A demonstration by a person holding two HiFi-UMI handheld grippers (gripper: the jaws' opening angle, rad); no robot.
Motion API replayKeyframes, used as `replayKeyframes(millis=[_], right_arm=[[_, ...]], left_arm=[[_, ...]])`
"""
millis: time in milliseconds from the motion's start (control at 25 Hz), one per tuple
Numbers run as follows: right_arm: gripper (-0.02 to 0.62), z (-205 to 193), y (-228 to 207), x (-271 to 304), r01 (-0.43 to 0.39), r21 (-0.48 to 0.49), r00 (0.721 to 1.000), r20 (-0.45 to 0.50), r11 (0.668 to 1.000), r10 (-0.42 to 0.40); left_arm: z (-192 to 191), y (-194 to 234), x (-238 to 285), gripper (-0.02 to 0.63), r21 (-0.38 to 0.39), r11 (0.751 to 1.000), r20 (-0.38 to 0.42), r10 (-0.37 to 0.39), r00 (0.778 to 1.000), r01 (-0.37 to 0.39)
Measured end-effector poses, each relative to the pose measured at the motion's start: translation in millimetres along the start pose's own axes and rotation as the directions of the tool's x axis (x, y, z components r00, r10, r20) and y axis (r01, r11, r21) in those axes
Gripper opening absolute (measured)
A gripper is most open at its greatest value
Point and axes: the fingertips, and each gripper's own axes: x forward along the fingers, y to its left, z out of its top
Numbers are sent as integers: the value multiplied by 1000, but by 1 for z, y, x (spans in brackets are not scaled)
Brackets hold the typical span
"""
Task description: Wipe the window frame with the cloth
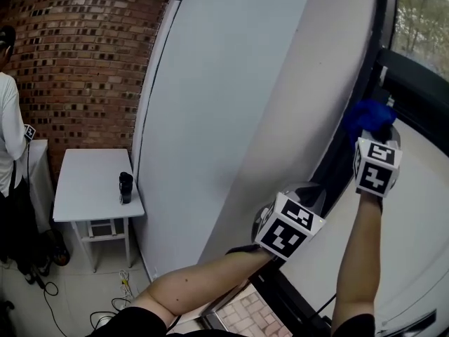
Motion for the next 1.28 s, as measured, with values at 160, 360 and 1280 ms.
replayKeyframes(millis=[160, 360, 1280], right_arm=[[74, -12, 16, -8, -3, -18, 1000, 27, 1000, 4], [74, -30, 30, -17, -24, -31, 999, 30, 999, 25], [74, -82, 86, -85, -228, -66, 972, 46, 972, 231]], left_arm=[[-16, 3, -3, -6, -10, 1000, -21, 0, 1000, 0], [-31, 5, 3, -6, -12, 1000, -36, -4, 999, 4], [-80, 5, -12, -6, -45, 997, -123, 60, 991, -66]])
